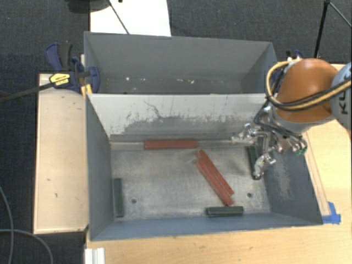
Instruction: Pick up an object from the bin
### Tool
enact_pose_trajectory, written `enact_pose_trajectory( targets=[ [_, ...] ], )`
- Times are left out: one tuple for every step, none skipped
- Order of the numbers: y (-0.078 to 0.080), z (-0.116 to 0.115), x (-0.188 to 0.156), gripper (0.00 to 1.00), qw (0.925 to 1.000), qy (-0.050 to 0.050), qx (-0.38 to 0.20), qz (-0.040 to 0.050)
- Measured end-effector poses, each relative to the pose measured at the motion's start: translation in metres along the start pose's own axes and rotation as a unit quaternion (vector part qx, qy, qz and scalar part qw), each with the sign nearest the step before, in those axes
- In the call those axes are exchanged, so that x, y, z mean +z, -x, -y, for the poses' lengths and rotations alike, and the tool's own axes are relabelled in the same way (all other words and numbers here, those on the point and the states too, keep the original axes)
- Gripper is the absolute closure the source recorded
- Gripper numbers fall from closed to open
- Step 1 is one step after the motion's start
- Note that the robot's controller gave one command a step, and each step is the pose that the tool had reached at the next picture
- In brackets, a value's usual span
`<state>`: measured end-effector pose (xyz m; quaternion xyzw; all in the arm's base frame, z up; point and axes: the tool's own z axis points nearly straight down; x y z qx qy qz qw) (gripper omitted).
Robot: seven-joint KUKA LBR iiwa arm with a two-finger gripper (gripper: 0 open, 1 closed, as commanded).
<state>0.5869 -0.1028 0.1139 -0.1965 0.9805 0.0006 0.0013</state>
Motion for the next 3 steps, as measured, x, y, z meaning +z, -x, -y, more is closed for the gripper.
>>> enact_pose_trajectory(
  targets=[
    [-0.012, 0.009, 0.013, 0.0, 0.999, -0.001, -0.044, 0.0023],
    [-0.022, 0.032, 0.039, 0.0, 0.9938, 0.0, -0.111, 0.0011],
    [-0.022, 0.032, 0.041, 0.0, 0.9939, 0.002, -0.11, 0.002]
  ],
)
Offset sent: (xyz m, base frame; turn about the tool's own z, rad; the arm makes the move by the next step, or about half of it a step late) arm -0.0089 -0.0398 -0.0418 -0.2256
